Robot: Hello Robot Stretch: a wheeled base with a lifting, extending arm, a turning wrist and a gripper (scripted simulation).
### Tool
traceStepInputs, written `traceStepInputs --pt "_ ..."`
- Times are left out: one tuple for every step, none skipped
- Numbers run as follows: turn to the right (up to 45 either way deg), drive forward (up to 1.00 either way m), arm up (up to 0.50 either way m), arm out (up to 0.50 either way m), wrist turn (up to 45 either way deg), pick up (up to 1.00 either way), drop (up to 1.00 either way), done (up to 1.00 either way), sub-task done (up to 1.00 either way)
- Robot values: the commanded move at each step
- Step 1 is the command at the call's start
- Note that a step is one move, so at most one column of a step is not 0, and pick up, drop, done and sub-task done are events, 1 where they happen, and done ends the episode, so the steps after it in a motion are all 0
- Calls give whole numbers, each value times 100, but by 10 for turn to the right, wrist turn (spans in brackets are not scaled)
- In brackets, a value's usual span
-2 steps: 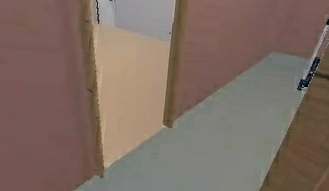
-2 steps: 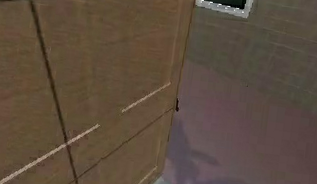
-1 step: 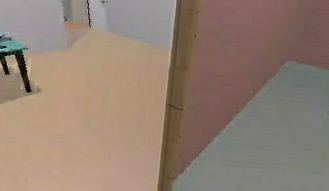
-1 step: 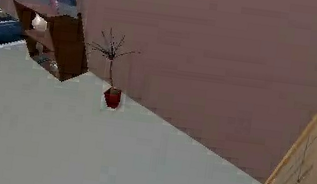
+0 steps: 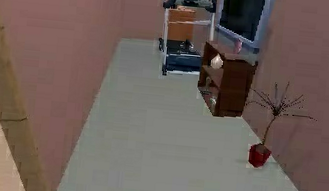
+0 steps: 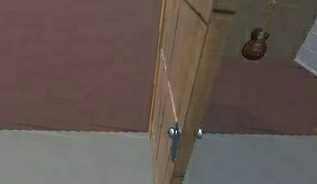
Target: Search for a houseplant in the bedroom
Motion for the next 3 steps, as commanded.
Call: traceStepInputs --pt "360 0 0 0 0 0 0 0 0" --pt "0 45 0 0 0 0 0 0 0" --pt "120 0 0 0 0 0 0 0 0"
